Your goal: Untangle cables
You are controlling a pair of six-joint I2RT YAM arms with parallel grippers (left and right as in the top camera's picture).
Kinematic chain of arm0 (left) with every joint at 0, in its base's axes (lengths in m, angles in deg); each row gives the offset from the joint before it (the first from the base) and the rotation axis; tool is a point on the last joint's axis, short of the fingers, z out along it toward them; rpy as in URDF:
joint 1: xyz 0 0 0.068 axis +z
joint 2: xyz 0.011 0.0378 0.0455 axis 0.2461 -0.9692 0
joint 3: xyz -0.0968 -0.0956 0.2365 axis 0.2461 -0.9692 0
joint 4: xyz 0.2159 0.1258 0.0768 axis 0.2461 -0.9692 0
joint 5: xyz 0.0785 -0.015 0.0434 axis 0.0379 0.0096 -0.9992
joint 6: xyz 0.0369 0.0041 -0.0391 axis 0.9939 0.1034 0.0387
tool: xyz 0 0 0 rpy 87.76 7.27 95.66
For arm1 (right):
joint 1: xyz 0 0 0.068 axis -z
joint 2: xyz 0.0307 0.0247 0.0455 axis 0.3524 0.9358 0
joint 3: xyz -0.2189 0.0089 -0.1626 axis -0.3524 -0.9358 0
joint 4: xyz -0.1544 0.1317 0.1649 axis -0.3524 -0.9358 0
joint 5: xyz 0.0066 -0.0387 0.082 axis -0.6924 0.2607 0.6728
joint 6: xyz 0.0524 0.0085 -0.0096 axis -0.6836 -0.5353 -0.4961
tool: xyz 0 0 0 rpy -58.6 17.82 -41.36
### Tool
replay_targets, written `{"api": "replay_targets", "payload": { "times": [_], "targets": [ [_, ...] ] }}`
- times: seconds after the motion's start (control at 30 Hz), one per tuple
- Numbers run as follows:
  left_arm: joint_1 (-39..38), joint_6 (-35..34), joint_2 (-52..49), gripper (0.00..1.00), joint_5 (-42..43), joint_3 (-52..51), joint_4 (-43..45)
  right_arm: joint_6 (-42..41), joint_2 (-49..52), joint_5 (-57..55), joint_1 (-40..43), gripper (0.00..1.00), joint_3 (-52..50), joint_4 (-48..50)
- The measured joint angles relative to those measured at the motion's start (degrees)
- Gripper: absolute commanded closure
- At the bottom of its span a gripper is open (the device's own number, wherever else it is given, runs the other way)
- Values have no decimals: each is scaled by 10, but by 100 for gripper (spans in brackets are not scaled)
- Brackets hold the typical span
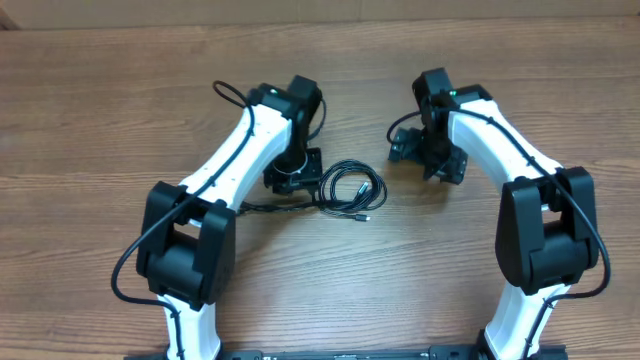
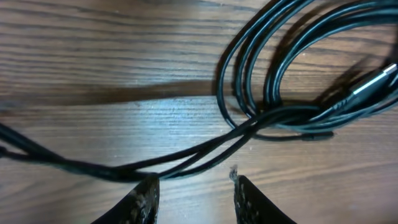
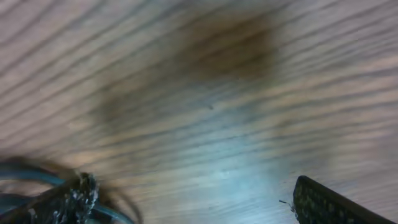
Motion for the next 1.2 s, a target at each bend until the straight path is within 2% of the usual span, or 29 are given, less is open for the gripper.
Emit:
{"api": "replay_targets", "payload": {
  "times": [0.13,0.33,0.43,0.53,0.7,0.77,1.0,1.03,1.1,1.2],
  "targets": [
    [-21,-17,0,77,-12,-20,22,-13,0,34,0,0,-55,57],
    [-43,-24,0,76,-17,-52,50,-20,-22,80,0,1,-95,111],
    [-44,-28,0,76,-18,-64,53,-21,-32,105,0,8,-111,122],
    [-44,-31,0,71,-31,-78,63,-22,-38,126,0,12,-124,125],
    [-43,-32,0,70,-62,-93,76,-23,-43,153,-8,28,-137,127],
    [-42,-32,0,71,-77,-95,77,-24,-43,167,-16,36,-141,127],
    [0,-28,0,77,-111,-96,80,-30,-41,199,-69,48,-149,126],
    [12,-22,0,79,-113,-96,81,-35,-40,201,-76,51,-150,126],
    [36,-7,0,95,-112,-96,80,-42,-39,207,-90,55,-151,127],
    [74,33,0,96,-89,-89,62,-54,-37,218,-106,59,-153,131]
  ]
}}
